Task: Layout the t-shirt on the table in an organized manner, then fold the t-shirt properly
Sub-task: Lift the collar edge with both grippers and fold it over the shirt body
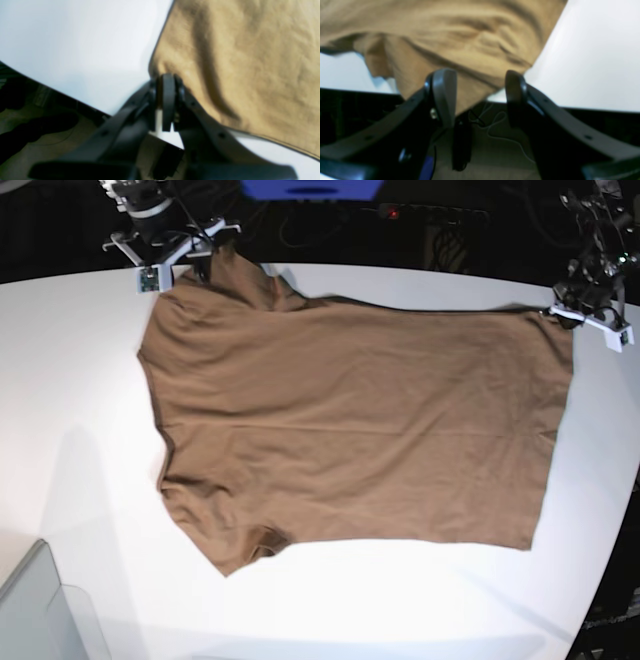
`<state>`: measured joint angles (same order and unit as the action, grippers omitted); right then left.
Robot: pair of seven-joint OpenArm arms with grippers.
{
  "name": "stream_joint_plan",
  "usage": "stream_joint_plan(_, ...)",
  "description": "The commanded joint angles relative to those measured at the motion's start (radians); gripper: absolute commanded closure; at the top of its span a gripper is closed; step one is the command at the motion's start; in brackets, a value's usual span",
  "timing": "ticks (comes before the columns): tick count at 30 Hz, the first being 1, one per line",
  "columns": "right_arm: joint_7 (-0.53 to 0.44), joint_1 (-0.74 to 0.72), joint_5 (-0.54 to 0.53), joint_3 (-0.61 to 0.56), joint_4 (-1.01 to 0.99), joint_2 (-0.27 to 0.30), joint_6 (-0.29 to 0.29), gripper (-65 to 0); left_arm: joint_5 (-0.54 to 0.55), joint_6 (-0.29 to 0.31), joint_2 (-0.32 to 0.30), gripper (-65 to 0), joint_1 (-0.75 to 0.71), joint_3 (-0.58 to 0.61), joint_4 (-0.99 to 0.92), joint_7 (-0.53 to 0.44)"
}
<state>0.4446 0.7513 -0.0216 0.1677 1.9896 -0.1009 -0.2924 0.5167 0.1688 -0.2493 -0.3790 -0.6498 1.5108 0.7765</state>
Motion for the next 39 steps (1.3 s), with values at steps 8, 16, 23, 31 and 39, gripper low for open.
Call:
stream_joint_plan(8,-0.023,0.004,-0.001,0.017,0.018,-0.026,-0.006,-37.9,-0.003,0.002,0.014,-0.1,-0.031,-0.003,0.106,0.062)
stream_joint_plan(16,-0.028,-0.014,-0.001,0.019,-0.057,-0.023,-0.006,-39.2,-0.010,0.002,0.051,-0.1,-0.041,-0.003,0.187,0.062)
stream_joint_plan(23,-0.031,-0.023,-0.001,0.017,-0.109,-0.021,-0.006,-38.7,-0.008,0.002,0.049,-0.1,-0.041,-0.003,0.190,0.059)
stream_joint_plan(31,-0.023,-0.048,-0.001,0.019,-0.115,-0.018,-0.006,-21.4,-0.007,0.002,0.046,-0.1,-0.041,-0.005,0.190,0.057)
stream_joint_plan(39,-0.026,-0.048,-0.001,0.020,-0.075,-0.018,-0.006,0.0,-0.003,0.002,0.054,-0.1,-0.031,-0.086,0.199,0.064)
